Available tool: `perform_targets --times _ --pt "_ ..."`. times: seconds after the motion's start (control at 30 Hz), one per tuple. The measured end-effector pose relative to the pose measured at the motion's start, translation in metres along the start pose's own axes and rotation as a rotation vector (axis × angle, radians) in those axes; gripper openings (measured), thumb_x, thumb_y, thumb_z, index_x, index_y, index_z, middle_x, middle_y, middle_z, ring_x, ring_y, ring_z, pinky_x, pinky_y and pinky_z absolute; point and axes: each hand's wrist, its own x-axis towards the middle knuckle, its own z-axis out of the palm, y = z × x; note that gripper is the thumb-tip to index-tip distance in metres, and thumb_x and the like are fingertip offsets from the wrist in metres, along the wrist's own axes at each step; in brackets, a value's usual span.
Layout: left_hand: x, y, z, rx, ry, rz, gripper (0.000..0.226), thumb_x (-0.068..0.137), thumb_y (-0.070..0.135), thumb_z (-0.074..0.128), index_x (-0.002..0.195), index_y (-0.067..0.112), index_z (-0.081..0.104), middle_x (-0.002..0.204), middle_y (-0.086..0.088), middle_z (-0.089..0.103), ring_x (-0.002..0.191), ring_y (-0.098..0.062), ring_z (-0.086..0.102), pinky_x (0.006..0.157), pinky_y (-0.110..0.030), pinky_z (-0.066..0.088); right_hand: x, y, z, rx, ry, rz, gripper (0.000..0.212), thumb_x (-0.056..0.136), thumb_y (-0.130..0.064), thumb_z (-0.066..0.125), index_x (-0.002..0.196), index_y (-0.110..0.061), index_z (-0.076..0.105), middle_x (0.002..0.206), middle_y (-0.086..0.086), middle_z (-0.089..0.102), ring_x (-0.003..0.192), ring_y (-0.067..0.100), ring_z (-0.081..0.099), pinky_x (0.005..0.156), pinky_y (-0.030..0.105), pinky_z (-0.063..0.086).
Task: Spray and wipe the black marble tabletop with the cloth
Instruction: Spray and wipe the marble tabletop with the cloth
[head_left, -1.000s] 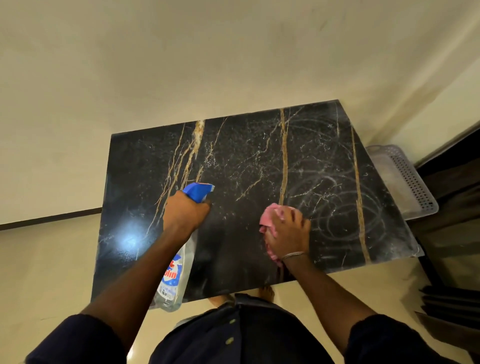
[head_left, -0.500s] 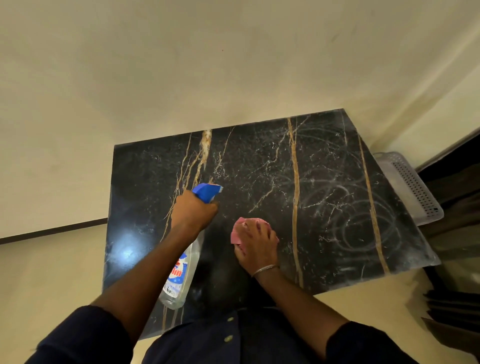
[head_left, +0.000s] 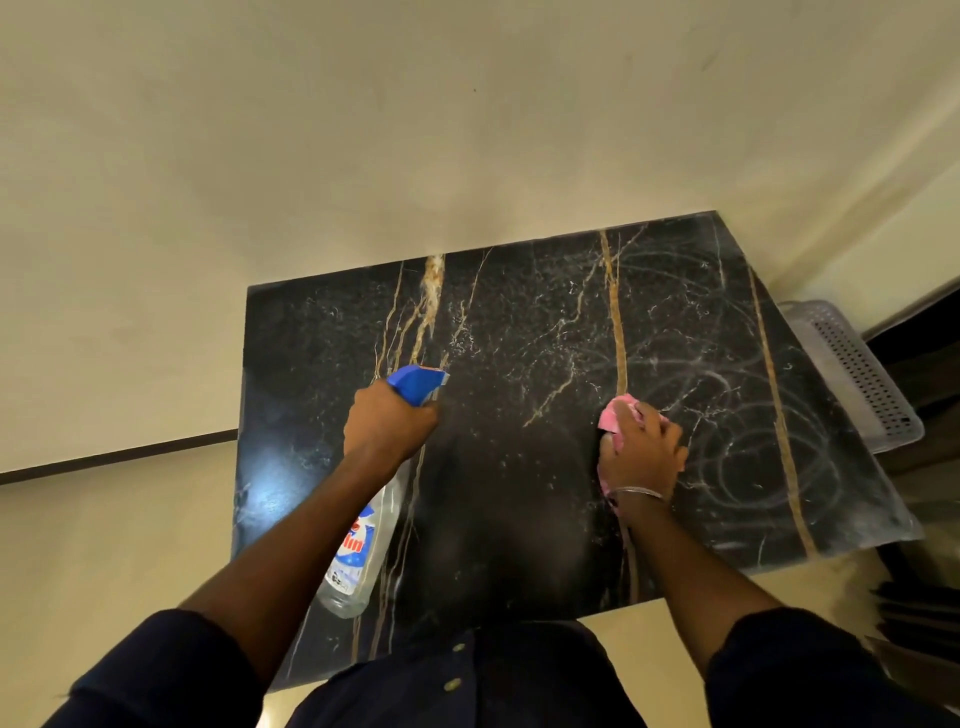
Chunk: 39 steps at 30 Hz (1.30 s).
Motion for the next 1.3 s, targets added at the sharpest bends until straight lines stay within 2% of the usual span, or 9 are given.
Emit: perform_targets --times 0.07,0.23,0.4,0.6,0.67,0.83,1.1,1.2,1.3 --pt "0.001 -0.003 -0.001 0.002 -0.008 -0.012 0.027 0.082 0.03 0.07 0.1 0.013 0.06 0.076 -0.003 0.063 0.063 -0.011 0.06 0.058 -0.021 0.047 -0.007 -0.028 0.007 0.019 0.004 -0.022 0.049 0.081 -0.032 0.062 0.13 -0.03 0.056 0.135 0.002 0.052 0.112 0.033 0.045 0.084 0.044 0.041" --pt "0.003 -0.003 -0.004 0.01 -0.018 -0.009 0.026 0.082 0.028 0.07 0.1 0.012 0.06 0.076 -0.003 0.063 0.063 -0.011 0.06 0.059 -0.023 0.047 -0.044 -0.111 0.026 -0.053 -0.091 -0.479 0.049 0.077 -0.036 0.063 0.125 -0.031 0.051 0.124 0.002 0.055 0.102 0.029 0.051 0.075 0.04 0.044" --pt "0.008 0.002 -0.009 0.036 0.015 -0.003 0.024 0.084 0.029 0.068 0.098 0.012 0.059 0.073 -0.003 0.061 0.06 -0.01 0.057 0.055 -0.022 0.044 -0.039 -0.106 0.026 -0.073 -0.136 -0.713 0.053 0.076 -0.04 0.062 0.127 -0.033 0.053 0.131 -0.004 0.053 0.106 0.028 0.051 0.076 0.04 0.045" --pt "0.011 0.001 -0.012 0.016 0.003 0.004 0.023 0.084 0.03 0.068 0.096 0.013 0.058 0.071 -0.001 0.06 0.059 -0.01 0.057 0.054 -0.02 0.043 0.026 -0.029 0.01 -0.078 -0.055 -0.336 0.051 0.08 -0.039 0.046 0.129 -0.03 0.058 0.133 0.002 0.056 0.106 0.031 0.048 0.082 0.04 0.041" --pt "0.011 -0.001 -0.012 0.015 -0.001 -0.004 0.023 0.083 0.029 0.069 0.096 0.013 0.059 0.071 -0.001 0.06 0.06 -0.01 0.057 0.055 -0.021 0.044 0.041 -0.011 0.003 -0.053 -0.024 -0.212 0.049 0.082 -0.035 0.053 0.13 -0.028 0.058 0.135 0.003 0.054 0.107 0.034 0.047 0.084 0.043 0.041" --pt "0.012 -0.003 -0.013 0.002 -0.013 -0.03 0.023 0.083 0.03 0.068 0.096 0.013 0.058 0.071 0.0 0.059 0.059 -0.01 0.056 0.053 -0.02 0.042 0.036 -0.052 0.014 -0.011 0.005 0.083 0.049 0.085 -0.033 0.06 0.133 -0.028 0.054 0.139 0.007 0.05 0.112 0.038 0.044 0.089 0.048 0.041" --pt "0.016 0.003 -0.012 -0.007 0.029 -0.055 0.02 0.081 0.026 0.069 0.093 0.012 0.06 0.067 -0.002 0.059 0.056 -0.01 0.056 0.051 -0.019 0.041 -0.026 -0.157 0.037 -0.051 -0.132 -0.607 0.048 0.077 -0.034 0.064 0.123 -0.028 0.053 0.127 0.003 0.053 0.101 0.031 0.05 0.074 0.043 0.047" --pt "0.02 0.003 -0.01 -0.003 0.015 -0.052 0.022 0.081 0.027 0.069 0.095 0.012 0.059 0.069 -0.002 0.06 0.058 -0.01 0.057 0.052 -0.02 0.042 -0.01 -0.134 0.031 -0.034 -0.109 -0.704 0.051 0.074 -0.036 0.069 0.122 -0.03 0.052 0.126 0.001 0.055 0.101 0.03 0.052 0.074 0.043 0.048" --pt "0.024 0.002 -0.011 -0.008 -0.001 -0.049 0.024 0.082 0.028 0.068 0.098 0.012 0.059 0.073 -0.002 0.06 0.06 -0.011 0.058 0.054 -0.02 0.043 0.023 -0.088 0.025 -0.05 -0.081 -0.544 0.047 0.078 -0.035 0.062 0.125 -0.032 0.055 0.128 0.0 0.056 0.103 0.028 0.049 0.077 0.038 0.043"
